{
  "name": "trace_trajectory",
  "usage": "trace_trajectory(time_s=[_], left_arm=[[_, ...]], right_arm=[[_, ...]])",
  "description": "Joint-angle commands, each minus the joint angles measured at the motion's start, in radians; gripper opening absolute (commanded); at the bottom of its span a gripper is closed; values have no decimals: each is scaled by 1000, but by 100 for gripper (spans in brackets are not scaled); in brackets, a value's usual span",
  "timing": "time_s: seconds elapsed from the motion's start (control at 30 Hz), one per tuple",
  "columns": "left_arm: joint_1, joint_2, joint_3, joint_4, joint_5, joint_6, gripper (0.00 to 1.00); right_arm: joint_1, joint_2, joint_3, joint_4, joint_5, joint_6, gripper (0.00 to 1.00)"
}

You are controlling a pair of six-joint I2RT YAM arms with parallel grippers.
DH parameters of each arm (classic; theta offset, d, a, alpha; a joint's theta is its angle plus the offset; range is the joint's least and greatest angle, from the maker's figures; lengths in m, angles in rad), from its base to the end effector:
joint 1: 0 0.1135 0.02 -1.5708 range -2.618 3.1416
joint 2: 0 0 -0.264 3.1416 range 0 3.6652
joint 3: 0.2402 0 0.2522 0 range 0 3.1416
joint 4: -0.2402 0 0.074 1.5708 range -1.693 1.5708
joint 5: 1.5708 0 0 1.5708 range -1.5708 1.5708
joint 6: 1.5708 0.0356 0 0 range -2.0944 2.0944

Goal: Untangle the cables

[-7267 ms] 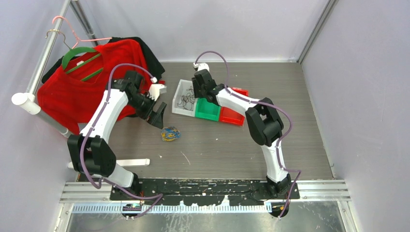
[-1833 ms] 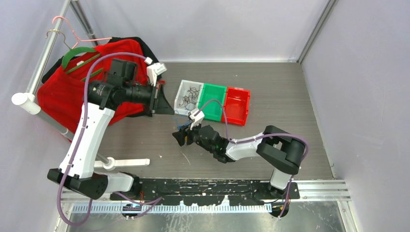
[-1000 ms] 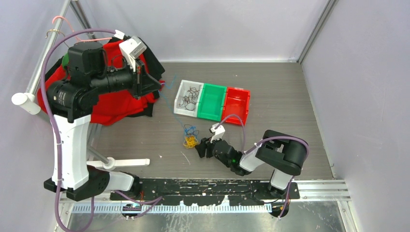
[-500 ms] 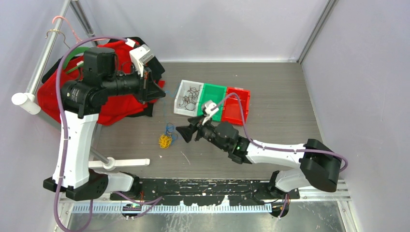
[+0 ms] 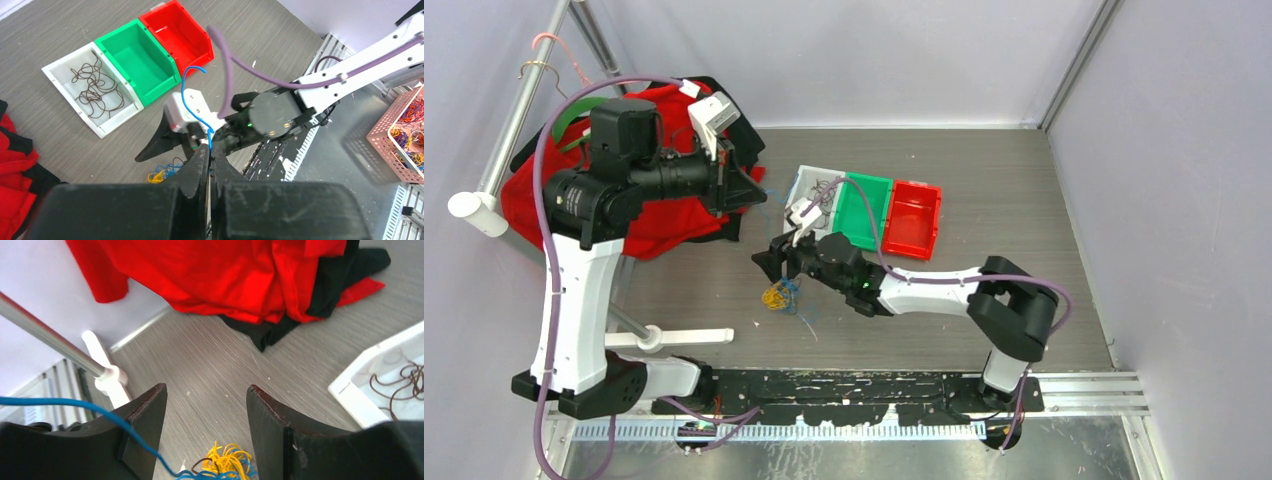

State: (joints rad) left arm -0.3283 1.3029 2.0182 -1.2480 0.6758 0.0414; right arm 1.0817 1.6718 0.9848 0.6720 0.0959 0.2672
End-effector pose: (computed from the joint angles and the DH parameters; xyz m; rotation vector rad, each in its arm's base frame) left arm 0.1664 -0.0802 0.5223 0.7818 1.9407 -0.8809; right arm 0.1832 0.3369 0.2655 -0.5893 1.5657 0.9653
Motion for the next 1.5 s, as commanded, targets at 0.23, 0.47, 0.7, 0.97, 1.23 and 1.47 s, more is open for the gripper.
trace_trajectory(time_s=[0.23, 0.47, 0.7, 0.97, 1.23, 1.47], left_arm=[[-5, -53, 90, 29, 35, -20, 0], [-4, -40, 187, 60, 11, -15, 0], [-4, -73, 178, 214, -22, -37, 0], [-4, -138, 166, 377, -131, -24, 0], [-4, -190, 165, 440, -184, 63, 0], [-5, -201, 154, 536, -323, 98, 0]], right_arm=[[-27, 149, -37, 145, 50, 88, 61], [-30, 192, -151, 243, 73, 162, 61], [-29, 181, -254, 304, 96, 197, 61], [-29, 114, -385, 346, 147, 238, 58], [-29, 25, -495, 348, 210, 250, 56], [-29, -11, -568, 387, 243, 267, 63]])
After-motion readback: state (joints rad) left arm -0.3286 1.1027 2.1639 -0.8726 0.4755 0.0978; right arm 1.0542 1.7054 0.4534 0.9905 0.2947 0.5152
